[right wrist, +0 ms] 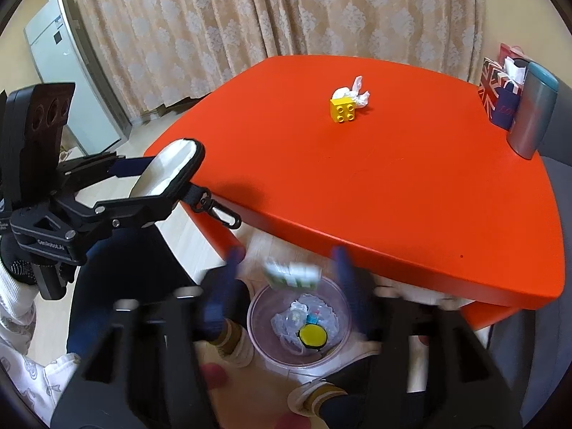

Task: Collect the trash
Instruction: 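Carry the card and pouch over the bin and open both grippers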

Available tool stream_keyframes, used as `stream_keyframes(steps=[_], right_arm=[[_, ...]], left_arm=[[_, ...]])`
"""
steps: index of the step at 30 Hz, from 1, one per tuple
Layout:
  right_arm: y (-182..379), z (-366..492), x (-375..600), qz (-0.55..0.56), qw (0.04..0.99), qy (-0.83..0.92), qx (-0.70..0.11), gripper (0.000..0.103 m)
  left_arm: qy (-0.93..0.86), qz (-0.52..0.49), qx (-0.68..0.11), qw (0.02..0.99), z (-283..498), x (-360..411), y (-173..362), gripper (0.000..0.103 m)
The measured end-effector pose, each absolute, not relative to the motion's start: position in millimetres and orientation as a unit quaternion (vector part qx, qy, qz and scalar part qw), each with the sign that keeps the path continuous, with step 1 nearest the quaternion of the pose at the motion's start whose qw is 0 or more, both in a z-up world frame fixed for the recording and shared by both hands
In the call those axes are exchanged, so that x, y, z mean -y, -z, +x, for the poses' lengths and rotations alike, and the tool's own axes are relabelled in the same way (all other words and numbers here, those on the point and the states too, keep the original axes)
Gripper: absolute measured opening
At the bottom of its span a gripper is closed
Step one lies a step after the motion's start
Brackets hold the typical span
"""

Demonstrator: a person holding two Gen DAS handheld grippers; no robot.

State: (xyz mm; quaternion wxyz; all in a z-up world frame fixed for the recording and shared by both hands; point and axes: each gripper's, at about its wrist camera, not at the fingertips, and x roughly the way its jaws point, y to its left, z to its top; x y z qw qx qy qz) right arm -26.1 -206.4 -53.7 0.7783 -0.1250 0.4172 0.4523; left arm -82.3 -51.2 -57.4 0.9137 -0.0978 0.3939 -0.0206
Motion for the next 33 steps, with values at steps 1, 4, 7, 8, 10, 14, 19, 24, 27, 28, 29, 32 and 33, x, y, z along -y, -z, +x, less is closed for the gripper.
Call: stream_keyframes(steps=[1,4,7,8,10,14,19,24,27,28,29,32,33], right_arm=[[53,-25,207,-0.122,0.780,-0.451,-0.416,0.077],[52,-21,209,-0.115,0.784,-0.445,-0.416,0.087],[53,-19,213,-0.110,0.787,-0.441,-0.417,0.090],[53,-18,214,-0.108,0.787,-0.440,-0.418,0.091],[52,-18,216,-0.106,0.789,-0.437,-0.418,0.092],[49,-17,220,-0.101,0.794,-0.433,-0.415,0.093],[45,-16,227,-0.099,0.799,-0.426,-0.412,0.093],[43,-13,235,-0.094,0.805,-0.419,-0.409,0.093],[43,-11,239,-0.091,0.807,-0.416,-0.409,0.093],[43,-10,240,-0.090,0.808,-0.415,-0.409,0.093],[43,-10,241,-0.089,0.808,-0.414,-0.408,0.093],[42,-9,245,-0.084,0.810,-0.413,-0.407,0.093],[42,-8,246,-0.083,0.810,-0.413,-0.407,0.093]], left_arm=[[0.021,-0.098,-0.395,0.913,-81,51,58,0.078],[0.022,-0.099,-0.396,0.912,-82,52,60,0.078],[0.024,-0.100,-0.399,0.911,-82,54,63,0.078],[0.025,-0.099,-0.400,0.911,-82,55,63,0.078],[0.028,-0.097,-0.401,0.911,-82,58,63,0.078],[0.033,-0.094,-0.403,0.910,-82,62,63,0.078],[0.039,-0.089,-0.406,0.909,-80,68,64,0.078],[0.047,-0.084,-0.411,0.907,-76,75,66,0.078],[0.051,-0.082,-0.414,0.905,-73,78,66,0.078],[0.052,-0.082,-0.414,0.905,-72,79,67,0.078],[0.053,-0.082,-0.415,0.905,-71,80,67,0.078],[0.059,-0.084,-0.415,0.904,-69,83,68,0.080],[0.061,-0.085,-0.414,0.904,-68,84,68,0.081]])
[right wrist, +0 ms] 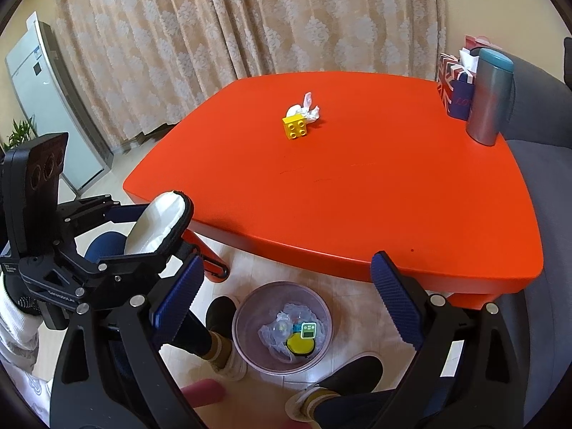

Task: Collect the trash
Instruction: 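Carry the card and pouch over the bin and open both grippers, then move the right gripper toward the yellow block beside the tissue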

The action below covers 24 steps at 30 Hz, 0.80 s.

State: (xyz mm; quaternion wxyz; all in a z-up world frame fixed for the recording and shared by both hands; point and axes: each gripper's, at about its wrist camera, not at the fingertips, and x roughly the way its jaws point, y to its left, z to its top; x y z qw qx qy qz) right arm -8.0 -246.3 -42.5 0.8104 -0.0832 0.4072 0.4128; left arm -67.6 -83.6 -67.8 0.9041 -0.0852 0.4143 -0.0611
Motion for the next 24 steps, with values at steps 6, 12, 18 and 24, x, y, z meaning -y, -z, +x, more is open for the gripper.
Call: stream_keyframes(steps=[6,12,18,24], right_arm=[[42,-5,253,-0.079,0.814,-0.407,-0.407,0.093],[41,-5,254,-0.078,0.815,-0.407,-0.406,0.093],[40,-5,252,-0.079,0.814,-0.409,-0.405,0.093],[39,-6,248,-0.080,0.813,-0.411,-0.404,0.093]], left_arm=[[0.060,-0.094,-0.405,0.907,-64,84,67,0.095],[0.051,-0.093,-0.406,0.908,-65,80,67,0.096],[0.041,-0.096,-0.406,0.908,-68,75,66,0.096],[0.033,-0.102,-0.403,0.909,-71,68,62,0.096]])
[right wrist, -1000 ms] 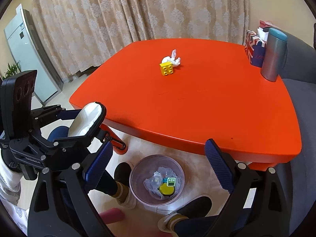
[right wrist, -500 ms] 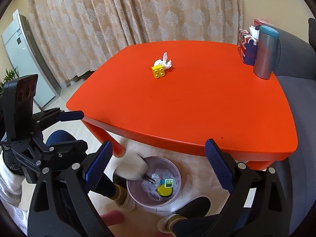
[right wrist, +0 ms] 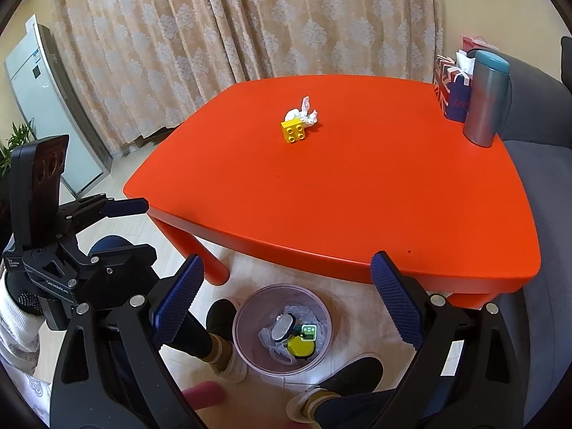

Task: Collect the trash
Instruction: 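Move the right gripper toward the yellow block beside the tissue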

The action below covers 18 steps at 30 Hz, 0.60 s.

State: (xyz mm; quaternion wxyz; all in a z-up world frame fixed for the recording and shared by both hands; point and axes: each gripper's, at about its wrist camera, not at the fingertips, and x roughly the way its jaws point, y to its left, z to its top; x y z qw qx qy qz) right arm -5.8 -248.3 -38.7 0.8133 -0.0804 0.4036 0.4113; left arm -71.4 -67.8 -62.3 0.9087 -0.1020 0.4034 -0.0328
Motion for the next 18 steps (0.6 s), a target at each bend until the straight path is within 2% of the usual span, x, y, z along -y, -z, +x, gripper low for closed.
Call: stream_keyframes(steps=[18], right_arm=[[16,25,210,-0.092,0.812,-0.419,-0.396,0.094]], left_arm=[[0.019,-0.111,-0.390,0.914,-54,33,36,0.096]])
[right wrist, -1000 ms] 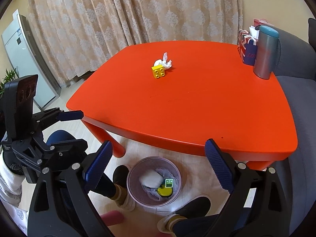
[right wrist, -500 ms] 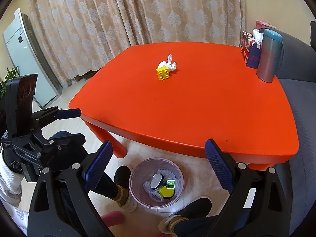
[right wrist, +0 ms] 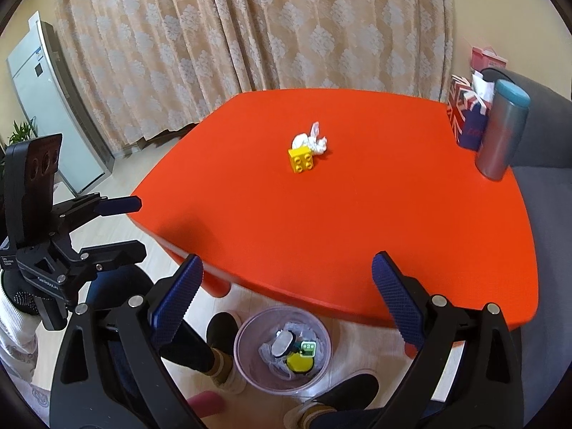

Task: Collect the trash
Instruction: 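Move the right gripper toward the yellow block beside the tissue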

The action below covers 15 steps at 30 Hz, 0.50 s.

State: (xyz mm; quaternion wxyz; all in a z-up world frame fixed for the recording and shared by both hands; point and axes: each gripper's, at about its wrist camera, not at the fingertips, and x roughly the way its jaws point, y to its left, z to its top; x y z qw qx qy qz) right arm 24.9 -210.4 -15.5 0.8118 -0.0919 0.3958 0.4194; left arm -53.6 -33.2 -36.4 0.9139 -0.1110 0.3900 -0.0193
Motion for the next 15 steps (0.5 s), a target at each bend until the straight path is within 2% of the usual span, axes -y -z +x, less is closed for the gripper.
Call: stream_keyframes(steps=[15], right_arm=[[24,92,138,-0.117,0.795,-0.430,-0.411,0.094]], left_arm=[[0.017,-0.122,-0.397,0.910,-14,-9,40,0.096]])
